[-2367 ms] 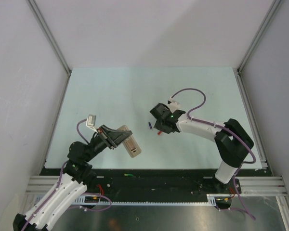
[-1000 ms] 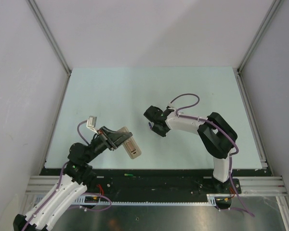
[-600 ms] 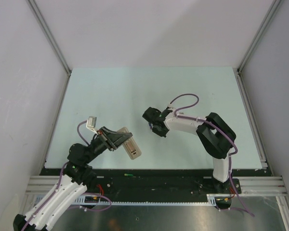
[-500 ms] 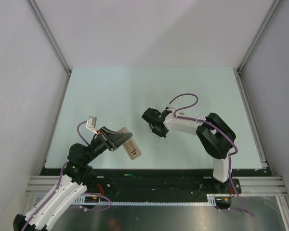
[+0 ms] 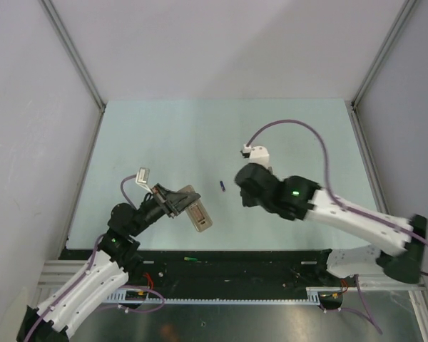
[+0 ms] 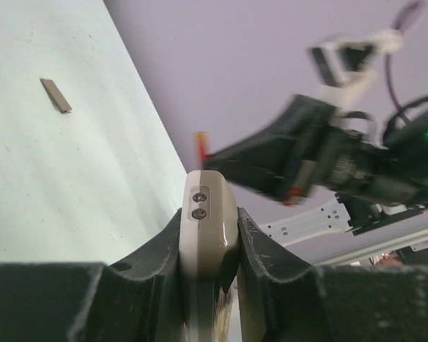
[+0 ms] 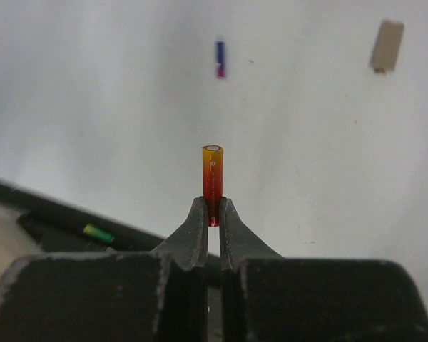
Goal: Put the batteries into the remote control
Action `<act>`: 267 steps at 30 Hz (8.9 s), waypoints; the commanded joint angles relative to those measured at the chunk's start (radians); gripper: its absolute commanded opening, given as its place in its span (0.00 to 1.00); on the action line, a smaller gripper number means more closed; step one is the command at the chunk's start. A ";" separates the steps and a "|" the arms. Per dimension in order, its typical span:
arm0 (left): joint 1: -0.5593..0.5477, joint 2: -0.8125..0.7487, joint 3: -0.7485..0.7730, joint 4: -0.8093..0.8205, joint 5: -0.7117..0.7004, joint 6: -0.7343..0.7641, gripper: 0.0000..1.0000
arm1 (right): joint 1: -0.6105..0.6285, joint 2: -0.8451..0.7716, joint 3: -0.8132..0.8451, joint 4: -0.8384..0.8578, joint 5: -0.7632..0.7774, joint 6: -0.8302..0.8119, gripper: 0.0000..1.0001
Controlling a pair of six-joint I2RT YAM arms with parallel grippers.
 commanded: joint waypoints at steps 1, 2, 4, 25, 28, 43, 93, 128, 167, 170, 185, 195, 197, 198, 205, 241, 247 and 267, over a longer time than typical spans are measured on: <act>-0.004 0.056 0.092 0.036 -0.057 0.050 0.00 | 0.032 -0.156 0.050 -0.101 -0.149 -0.261 0.00; -0.004 0.067 0.101 0.036 -0.059 0.064 0.00 | 0.043 -0.176 0.089 -0.126 -0.165 -0.272 0.00; -0.004 0.111 0.132 0.036 -0.062 0.079 0.00 | 0.084 -0.173 0.137 -0.181 -0.224 -0.325 0.00; -0.004 0.389 0.175 0.232 0.044 0.052 0.00 | 0.156 0.098 0.355 -0.125 -0.430 -0.431 0.00; -0.004 0.397 0.154 0.298 0.067 0.024 0.00 | 0.136 0.120 0.367 -0.115 -0.456 -0.442 0.00; -0.004 0.394 0.098 0.443 0.079 -0.054 0.00 | 0.089 0.181 0.450 -0.131 -0.416 -0.414 0.00; 0.007 0.519 0.034 0.530 -0.007 -0.315 0.00 | 0.003 0.393 0.798 -0.580 -0.626 -0.330 0.00; 0.005 0.519 0.011 0.530 -0.010 -0.340 0.00 | -0.020 0.469 0.786 -0.658 -0.600 -0.345 0.00; -0.007 0.501 0.034 0.510 -0.008 -0.289 0.00 | -0.008 0.511 0.758 -0.559 -0.585 -0.295 0.00; -0.009 0.501 0.035 0.510 -0.011 -0.286 0.00 | -0.003 0.523 0.778 -0.557 -0.571 -0.286 0.00; -0.021 0.490 0.043 0.509 -0.001 -0.301 0.00 | 0.015 0.505 0.751 -0.456 -0.478 -0.246 0.00; -0.024 0.470 0.037 0.510 -0.007 -0.306 0.00 | 0.012 0.508 0.743 -0.431 -0.436 -0.233 0.00; -0.024 0.466 0.035 0.510 -0.008 -0.306 0.00 | 0.011 0.505 0.738 -0.412 -0.439 -0.230 0.00; -0.024 0.464 0.034 0.510 -0.008 -0.307 0.00 | 0.008 0.502 0.738 -0.408 -0.442 -0.230 0.00; -0.024 0.460 0.035 0.510 -0.005 -0.310 0.00 | 0.007 0.503 0.737 -0.388 -0.470 -0.232 0.00; -0.024 0.441 0.020 0.510 -0.027 -0.312 0.00 | 0.014 0.463 0.718 -0.424 -0.504 -0.212 0.23; -0.024 0.438 0.022 0.512 -0.030 -0.310 0.00 | 0.015 0.468 0.738 -0.428 -0.504 -0.204 0.24; -0.024 0.435 0.017 0.512 -0.034 -0.312 0.00 | 0.026 0.483 0.792 -0.442 -0.495 -0.192 0.04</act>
